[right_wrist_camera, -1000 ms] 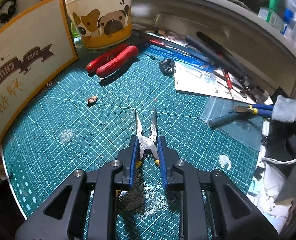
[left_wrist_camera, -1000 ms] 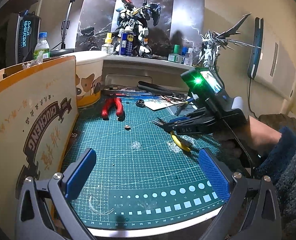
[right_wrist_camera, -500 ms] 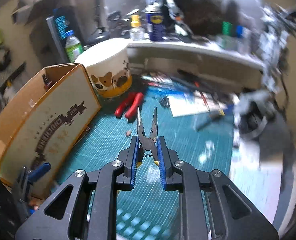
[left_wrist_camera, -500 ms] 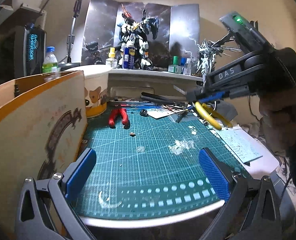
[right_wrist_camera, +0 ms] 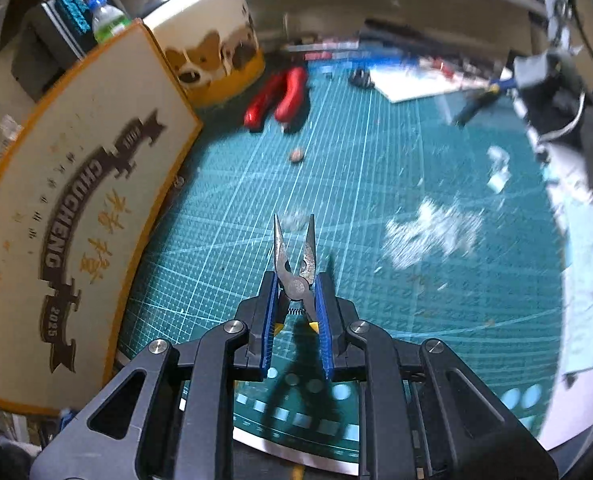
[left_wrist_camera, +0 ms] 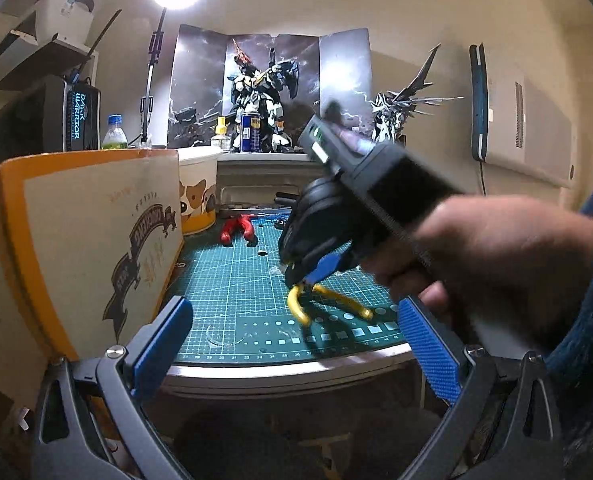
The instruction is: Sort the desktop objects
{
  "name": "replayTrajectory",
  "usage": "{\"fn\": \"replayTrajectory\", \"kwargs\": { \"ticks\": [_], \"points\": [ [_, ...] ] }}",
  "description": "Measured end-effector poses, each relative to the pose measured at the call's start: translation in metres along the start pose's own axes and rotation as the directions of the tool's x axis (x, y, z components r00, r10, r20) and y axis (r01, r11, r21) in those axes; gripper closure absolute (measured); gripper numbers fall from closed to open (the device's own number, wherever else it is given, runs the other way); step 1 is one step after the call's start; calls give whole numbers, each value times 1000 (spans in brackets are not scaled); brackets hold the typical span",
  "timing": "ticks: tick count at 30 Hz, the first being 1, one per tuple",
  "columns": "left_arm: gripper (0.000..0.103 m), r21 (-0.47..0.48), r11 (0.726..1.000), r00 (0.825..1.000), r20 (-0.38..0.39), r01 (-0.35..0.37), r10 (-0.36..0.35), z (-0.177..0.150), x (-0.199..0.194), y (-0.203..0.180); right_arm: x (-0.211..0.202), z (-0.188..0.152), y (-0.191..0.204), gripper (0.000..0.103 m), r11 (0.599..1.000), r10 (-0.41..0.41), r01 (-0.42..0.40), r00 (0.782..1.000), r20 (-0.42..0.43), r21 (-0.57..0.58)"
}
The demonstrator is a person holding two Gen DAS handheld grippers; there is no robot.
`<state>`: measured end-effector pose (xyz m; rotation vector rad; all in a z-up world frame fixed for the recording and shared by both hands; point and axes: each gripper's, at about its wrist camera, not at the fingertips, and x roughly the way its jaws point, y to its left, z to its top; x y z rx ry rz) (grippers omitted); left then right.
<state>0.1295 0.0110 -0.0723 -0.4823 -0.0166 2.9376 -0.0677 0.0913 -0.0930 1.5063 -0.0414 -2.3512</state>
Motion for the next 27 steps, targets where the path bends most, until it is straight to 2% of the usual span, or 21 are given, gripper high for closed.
{"fn": "replayTrajectory", "kwargs": {
  "ticks": [5, 9, 11, 14, 17, 18, 19, 21, 24, 25, 26, 27],
  "points": [
    [0, -18, 1000, 1000, 1, -19, 19, 1, 1, 6, 7, -7, 0, 85, 1000, -1, 1, 1000, -12, 22],
    [0, -13, 1000, 1000, -1, -24, 24, 2, 0, 4, 2, -6, -5, 85, 999, 33, -32, 999, -12, 41],
    [0, -11, 1000, 1000, -3, -21, 21, 5, -1, 1, -12, -5, -13, 85, 997, 52, -53, 998, 24, 51],
    [0, -22, 1000, 1000, -17, -19, 19, 16, 7, -8, -46, -3, -31, 81, 997, 33, -39, 995, 94, 61],
    [0, -57, 998, 997, -78, -30, 25, 26, 28, -20, -93, -8, -56, 68, 997, -38, 24, 980, 194, 74],
    [0, -86, 996, 993, -112, -39, 30, 28, 41, -24, -108, -10, -64, 61, 995, -69, 52, 972, 224, 84],
    [0, -115, 992, 988, -149, -57, 39, 30, 55, -27, -124, -15, -73, 57, 992, -97, 74, 961, 259, 98],
    [0, -152, 983, 967, -248, -101, 61, 30, 87, -31, -152, -32, -91, 56, 986, -142, 104, 940, 311, 133],
    [0, -247, 959, 914, -405, -137, 26, 24, 131, -21, -174, -49, -108, 52, 980, -172, 124, 924, 341, 157],
    [0, -291, 944, 889, -457, -154, 4, 21, 143, -14, -179, -56, -112, 50, 979, -175, 126, 923, 344, 159],
    [0, -313, 935, 876, -481, -168, -3, 19, 151, -10, -180, -61, -113, 49, 979, -173, 125, 923, 342, 160],
    [0, -296, 937, 880, -474, -183, 22, 20, 151, -11, -179, -67, -114, 50, 980, -167, 119, 926, 339, 157]
  ]
}}
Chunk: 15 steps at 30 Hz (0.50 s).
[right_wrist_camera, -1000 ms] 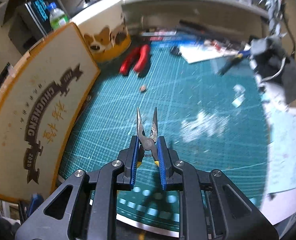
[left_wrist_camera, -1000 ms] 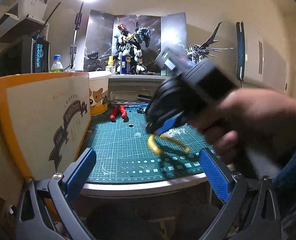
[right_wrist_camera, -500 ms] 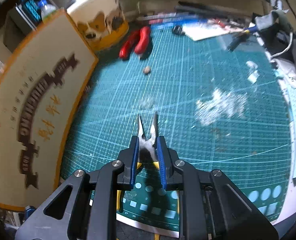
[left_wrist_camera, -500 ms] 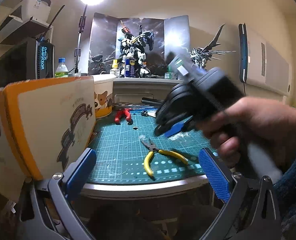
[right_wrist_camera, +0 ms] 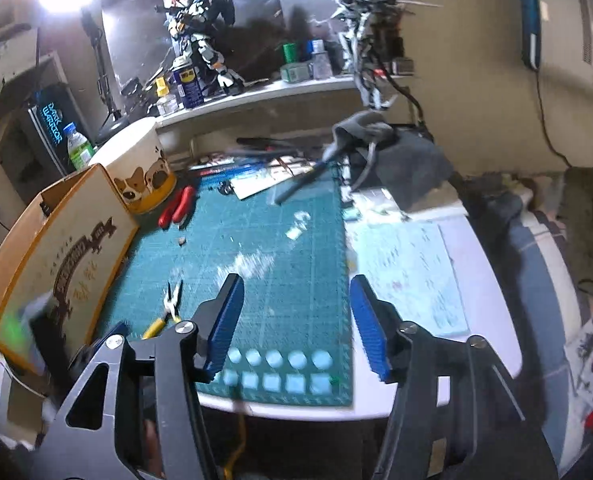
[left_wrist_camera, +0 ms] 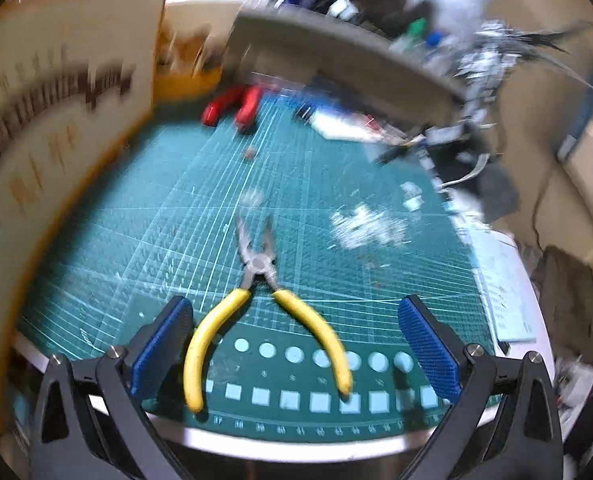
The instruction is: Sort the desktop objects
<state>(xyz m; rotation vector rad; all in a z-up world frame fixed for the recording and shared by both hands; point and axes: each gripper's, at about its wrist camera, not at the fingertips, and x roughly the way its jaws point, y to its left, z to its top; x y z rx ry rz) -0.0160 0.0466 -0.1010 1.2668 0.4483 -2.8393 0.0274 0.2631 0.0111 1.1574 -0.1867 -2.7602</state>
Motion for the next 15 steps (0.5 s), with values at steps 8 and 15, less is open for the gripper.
{"fn": "replayTrajectory", "kwargs": {
  "ticks": [8, 15],
  "points": [
    [1, 112, 988, 993, -38, -110, 114, 4, 20, -4, 15, -34, -11, 50, 997, 70, -67, 996, -57, 48],
    [50, 175, 974, 990, 23, -144, 142, 6, 19, -6, 38, -63, -17, 50, 987, 139, -127, 983, -120, 101]
  ]
}}
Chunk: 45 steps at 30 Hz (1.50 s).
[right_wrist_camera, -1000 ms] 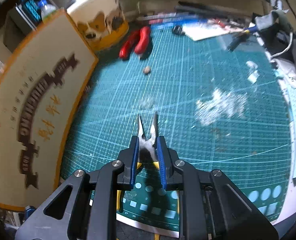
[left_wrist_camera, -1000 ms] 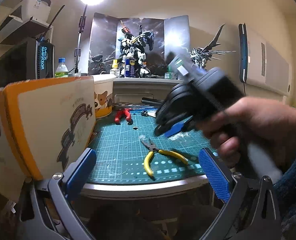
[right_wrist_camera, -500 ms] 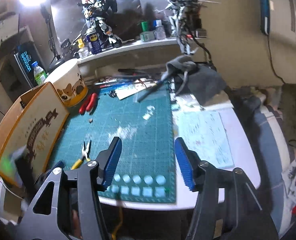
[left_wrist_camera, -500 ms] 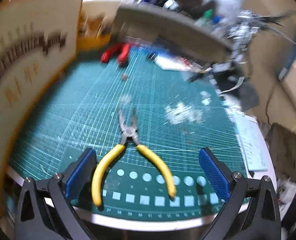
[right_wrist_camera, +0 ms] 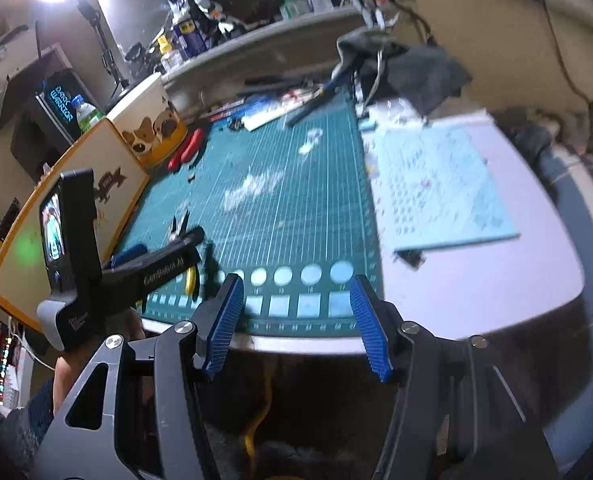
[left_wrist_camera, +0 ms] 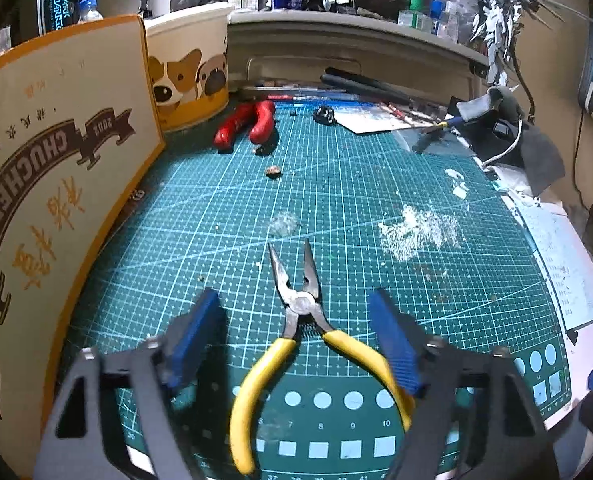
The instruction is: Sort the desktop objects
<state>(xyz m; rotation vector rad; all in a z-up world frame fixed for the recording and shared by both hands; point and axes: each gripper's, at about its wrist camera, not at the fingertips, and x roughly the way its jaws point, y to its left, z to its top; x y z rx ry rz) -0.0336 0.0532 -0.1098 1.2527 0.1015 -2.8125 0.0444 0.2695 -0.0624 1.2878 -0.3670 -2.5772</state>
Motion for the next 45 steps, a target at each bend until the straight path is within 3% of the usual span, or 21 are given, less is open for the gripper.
{"fn": "replayTrajectory", "kwargs": {
  "ticks": [1, 3, 7, 18, 22, 23, 26, 29, 32, 38, 39, 41, 42, 43, 45],
  "points": [
    [65, 2, 1000, 1000, 3, 6, -6, 2, -1, 1, 2, -3, -2, 50, 1000, 7, -7, 1000, -3, 9],
    [81, -4, 1000, 1000, -8, 26, -26, 8, -2, 4, 3, -5, -4, 50, 1000, 19, -19, 1000, -7, 25],
    [83, -9, 997, 997, -13, 73, -73, 9, -2, 8, 3, -7, -4, 50, 999, 33, -33, 999, -1, 29],
    [84, 79, 993, 994, 63, 83, -88, 16, -25, -1, 3, -7, -6, 50, 998, 41, -41, 999, -1, 43],
    [85, 99, 991, 986, 132, 94, -106, 33, -61, 5, 2, -7, -5, 50, 998, 44, -45, 999, 5, 42],
    [103, 99, 990, 983, 143, 105, -118, 39, -71, 8, 2, -7, -5, 50, 998, 45, -45, 999, 6, 43],
    [103, 121, 988, 970, 211, 100, -124, 64, -109, 17, 2, -7, -6, 49, 998, 51, -51, 999, 11, 49],
    [103, 123, 987, 966, 225, 101, -127, 88, -127, 28, 3, -7, -5, 49, 996, 66, -67, 998, 15, 51],
    [103, 93, 992, 976, 194, 87, -104, 95, -112, 40, 4, -5, -4, 49, 994, 87, -88, 996, 20, 58],
    [103, 29, 996, 996, 23, 90, -90, 75, -52, 42, 1, -5, -1, 49, 995, 92, -93, 995, 24, 45],
    [99, 25, 997, 997, 9, 74, -74, 74, -41, 40, 1, -5, -2, 49, 995, 88, -89, 996, 25, 49],
    [75, 11, 999, 999, -19, 41, -41, 70, -21, 35, 1, -5, -5, 49, 995, 80, -82, 996, 24, 53],
    [49, -15, 999, 999, -24, 30, -31, 69, -12, 30, 2, -6, -6, 49, 995, 77, -78, 997, 21, 53],
    [31, -41, 999, 1000, -16, 25, -26, 69, -4, 25, 3, -6, -8, 49, 995, 77, -78, 997, 18, 55],
    [28, -55, 998, 1000, -7, 3, -3, 71, 10, 12, 6, -7, -10, 49, 995, 77, -78, 997, 10, 61]
  ]
}}
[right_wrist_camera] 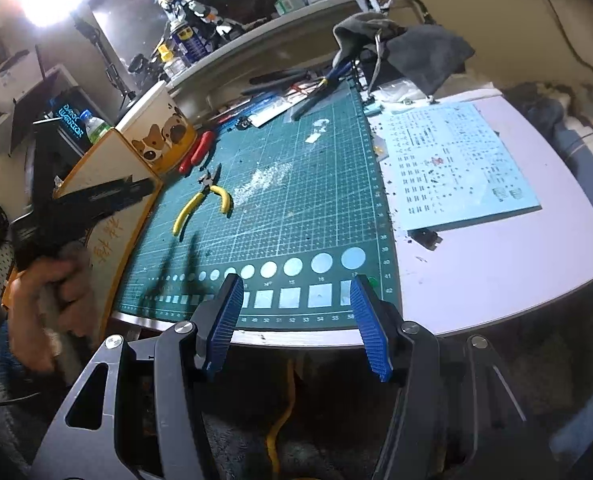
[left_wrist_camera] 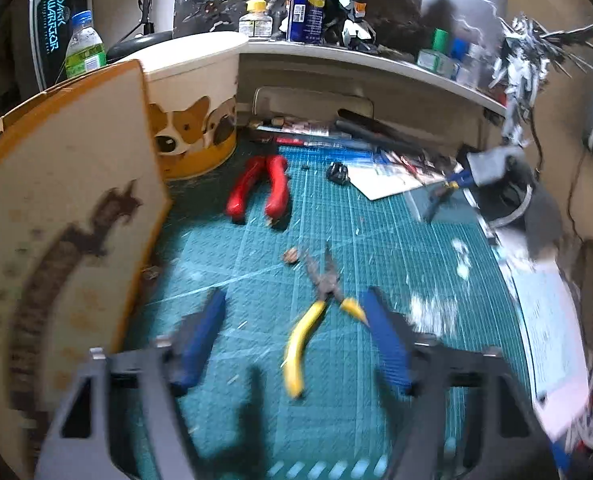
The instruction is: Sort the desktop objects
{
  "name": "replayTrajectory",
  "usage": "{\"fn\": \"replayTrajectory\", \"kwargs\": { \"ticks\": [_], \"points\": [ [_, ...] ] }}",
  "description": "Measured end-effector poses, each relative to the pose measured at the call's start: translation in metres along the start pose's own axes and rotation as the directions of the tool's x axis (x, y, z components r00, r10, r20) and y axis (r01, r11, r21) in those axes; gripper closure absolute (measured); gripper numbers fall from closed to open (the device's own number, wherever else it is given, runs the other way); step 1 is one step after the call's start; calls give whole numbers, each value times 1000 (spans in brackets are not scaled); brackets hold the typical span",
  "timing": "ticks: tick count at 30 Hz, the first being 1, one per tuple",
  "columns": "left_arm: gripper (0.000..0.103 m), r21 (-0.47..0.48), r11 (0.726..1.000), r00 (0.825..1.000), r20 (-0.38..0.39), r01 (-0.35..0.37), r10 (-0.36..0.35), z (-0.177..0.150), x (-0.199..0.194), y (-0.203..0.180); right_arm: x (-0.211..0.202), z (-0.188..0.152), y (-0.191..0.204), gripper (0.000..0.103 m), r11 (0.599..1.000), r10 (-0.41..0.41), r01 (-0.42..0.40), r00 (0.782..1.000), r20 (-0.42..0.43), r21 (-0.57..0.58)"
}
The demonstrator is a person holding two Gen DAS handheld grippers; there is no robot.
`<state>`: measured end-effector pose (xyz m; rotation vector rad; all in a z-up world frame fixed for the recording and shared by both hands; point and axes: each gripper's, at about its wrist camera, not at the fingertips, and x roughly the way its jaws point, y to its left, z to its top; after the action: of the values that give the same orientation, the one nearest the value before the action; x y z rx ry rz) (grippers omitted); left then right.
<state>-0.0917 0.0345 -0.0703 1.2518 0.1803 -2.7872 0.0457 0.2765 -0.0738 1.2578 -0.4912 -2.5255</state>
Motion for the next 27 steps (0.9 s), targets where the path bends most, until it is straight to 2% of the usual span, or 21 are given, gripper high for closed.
{"fn": "replayTrajectory", "kwargs": {
  "ticks": [2, 5, 9, 11, 13, 14, 15, 16, 18, 27],
  "points": [
    [28, -9, 1000, 998, -56, -22, 21, 3, 22, -14, 4, -1, -3, 49, 1000, 1, -1, 1000, -10, 6],
    [28, -34, 996, 986, -147, -78, 73, 10, 52, -24, 10, -4, -8, 49, 1000, -1, 1, 1000, -27, 13],
    [27, -54, 995, 980, -185, -83, 72, 15, 58, -22, 10, -4, -13, 51, 1000, 10, -9, 1000, -21, 24],
    [32, -52, 995, 981, -183, -81, 70, 12, 56, -20, 9, -4, -16, 51, 999, 21, -20, 1000, -15, 35],
    [54, -43, 994, 983, -158, -105, 97, 8, 52, -18, 9, -4, -16, 50, 999, 22, -21, 1000, -13, 38],
    [57, -42, 994, 985, -142, -105, 99, 6, 50, -16, 9, -4, -15, 50, 999, 26, -26, 1000, -12, 38],
    [66, -43, 994, 988, -127, -96, 90, 4, 48, -15, 9, -5, -15, 49, 999, 32, -32, 999, -12, 38],
    [80, -41, 995, 990, -117, -87, 81, 4, 45, -14, 9, -5, -14, 49, 999, 38, -38, 999, -12, 38],
    [84, -39, 997, 991, -111, -72, 68, 4, 44, -14, 8, -5, -12, 49, 998, 46, -46, 999, -12, 34],
    [85, 1, 999, 997, -70, -40, 40, 4, 40, -17, 2, -4, -2, 49, 998, 67, -67, 998, 8, 16]
  ]
}}
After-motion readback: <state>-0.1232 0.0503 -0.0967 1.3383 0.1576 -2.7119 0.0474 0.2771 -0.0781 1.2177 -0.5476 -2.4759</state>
